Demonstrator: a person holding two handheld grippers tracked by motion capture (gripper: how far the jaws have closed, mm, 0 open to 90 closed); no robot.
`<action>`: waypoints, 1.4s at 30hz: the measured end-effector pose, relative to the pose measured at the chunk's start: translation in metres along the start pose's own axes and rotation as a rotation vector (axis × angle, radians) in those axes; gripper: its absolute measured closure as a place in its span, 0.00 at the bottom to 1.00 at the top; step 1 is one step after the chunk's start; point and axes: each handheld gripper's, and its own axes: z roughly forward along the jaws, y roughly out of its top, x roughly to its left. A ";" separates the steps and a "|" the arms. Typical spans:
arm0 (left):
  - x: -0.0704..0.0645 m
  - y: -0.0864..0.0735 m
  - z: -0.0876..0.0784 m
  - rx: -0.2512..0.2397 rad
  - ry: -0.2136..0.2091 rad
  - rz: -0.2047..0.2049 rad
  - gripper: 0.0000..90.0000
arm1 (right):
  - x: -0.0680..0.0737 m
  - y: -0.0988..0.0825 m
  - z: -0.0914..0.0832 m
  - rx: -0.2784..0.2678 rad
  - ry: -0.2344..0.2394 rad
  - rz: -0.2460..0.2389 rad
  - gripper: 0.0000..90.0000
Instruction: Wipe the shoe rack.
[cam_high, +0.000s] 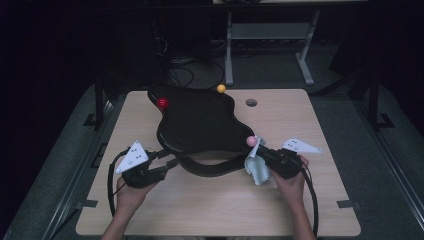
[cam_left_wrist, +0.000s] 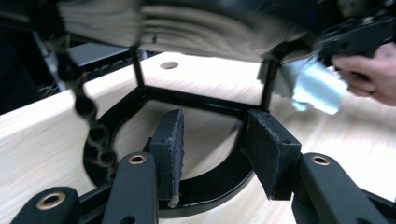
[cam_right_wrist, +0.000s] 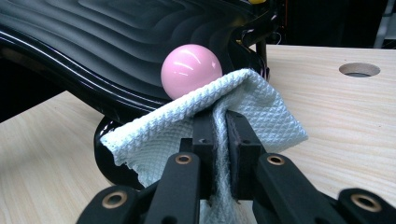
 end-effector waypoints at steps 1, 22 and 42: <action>-0.002 0.002 0.000 -0.001 -0.004 0.000 0.62 | 0.000 0.000 0.000 0.000 -0.001 -0.001 0.92; -0.008 0.020 -0.003 -0.038 -0.030 -0.024 0.62 | 0.006 0.002 0.006 0.016 0.012 -0.018 0.92; 0.024 0.013 -0.014 -0.009 0.067 -0.065 0.62 | 0.028 0.005 0.026 0.041 0.062 -0.070 0.92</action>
